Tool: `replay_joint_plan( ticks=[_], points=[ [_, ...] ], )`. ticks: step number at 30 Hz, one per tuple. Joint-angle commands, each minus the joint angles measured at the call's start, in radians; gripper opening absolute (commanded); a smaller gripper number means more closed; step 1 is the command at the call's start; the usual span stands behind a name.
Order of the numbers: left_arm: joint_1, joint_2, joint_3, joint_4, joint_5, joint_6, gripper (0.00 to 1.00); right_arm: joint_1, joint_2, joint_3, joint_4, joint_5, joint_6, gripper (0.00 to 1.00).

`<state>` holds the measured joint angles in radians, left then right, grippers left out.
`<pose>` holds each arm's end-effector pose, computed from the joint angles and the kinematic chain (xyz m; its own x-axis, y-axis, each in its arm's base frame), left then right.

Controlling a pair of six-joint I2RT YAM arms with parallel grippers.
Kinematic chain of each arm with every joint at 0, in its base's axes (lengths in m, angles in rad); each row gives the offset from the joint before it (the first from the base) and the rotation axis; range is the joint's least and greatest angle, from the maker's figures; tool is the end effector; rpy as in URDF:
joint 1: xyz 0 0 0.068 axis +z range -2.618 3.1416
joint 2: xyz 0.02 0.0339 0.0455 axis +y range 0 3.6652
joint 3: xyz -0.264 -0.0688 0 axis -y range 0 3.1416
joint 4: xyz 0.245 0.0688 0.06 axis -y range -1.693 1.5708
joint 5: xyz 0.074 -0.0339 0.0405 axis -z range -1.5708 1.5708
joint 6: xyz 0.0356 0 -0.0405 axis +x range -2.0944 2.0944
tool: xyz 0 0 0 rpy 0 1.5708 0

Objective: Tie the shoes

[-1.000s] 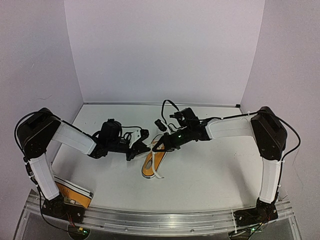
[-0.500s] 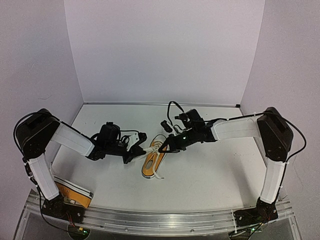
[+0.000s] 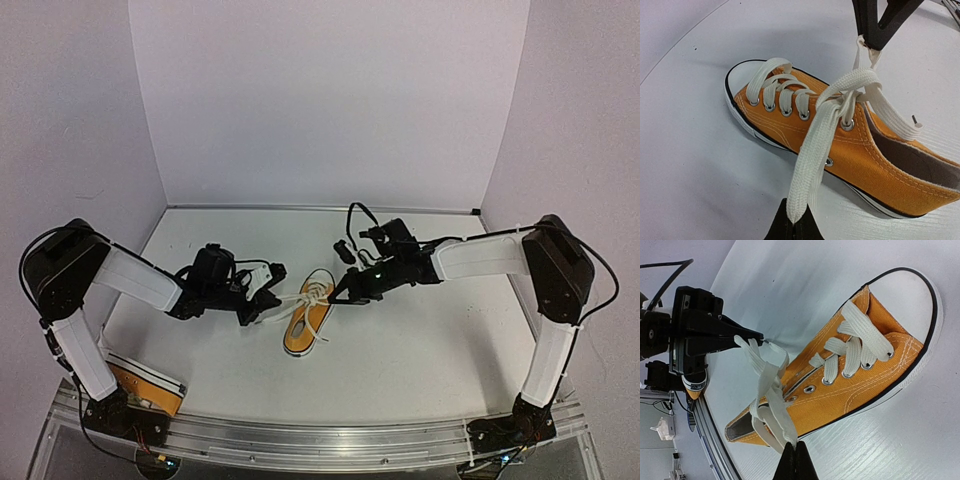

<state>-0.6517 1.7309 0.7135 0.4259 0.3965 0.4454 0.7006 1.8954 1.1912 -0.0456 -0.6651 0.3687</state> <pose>0.2545 -0.2114 0.1377 -0.0492 0.5374 -0.8419 0.9259 0.3406 0.1633 0.2950 0.2775 0.1813 -0.7932 -0.2980 -0.5311 -0.6075 0.4478 0.6561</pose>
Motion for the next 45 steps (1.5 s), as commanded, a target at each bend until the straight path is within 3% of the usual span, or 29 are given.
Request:
replay_joint_plan(
  ticks=[1, 15, 19, 21, 31, 45],
  points=[
    [0.010, -0.044, -0.012, -0.024, -0.039, -0.002, 0.00, -0.012, -0.049, -0.015, 0.011, 0.027, 0.000, 0.00],
    [0.020, -0.027, -0.002, -0.051, -0.105, -0.052, 0.00, -0.051, -0.098, -0.113, 0.013, 0.063, 0.001, 0.00],
    [0.028, -0.010, 0.053, -0.120, -0.138, -0.107, 0.00, -0.067, -0.115, -0.137, 0.014, 0.067, 0.001, 0.00],
    [0.030, 0.004, 0.117, -0.236, -0.185, -0.158, 0.00, -0.072, -0.120, -0.146, 0.014, 0.069, 0.001, 0.00],
    [0.035, 0.042, 0.263, -0.500, -0.203, -0.272, 0.00, -0.096, -0.117, -0.163, 0.014, 0.076, -0.003, 0.00],
    [0.013, 0.062, 0.243, -0.541, -0.127, -0.293, 0.00, -0.102, -0.065, -0.171, 0.035, 0.043, -0.005, 0.00]
  ],
)
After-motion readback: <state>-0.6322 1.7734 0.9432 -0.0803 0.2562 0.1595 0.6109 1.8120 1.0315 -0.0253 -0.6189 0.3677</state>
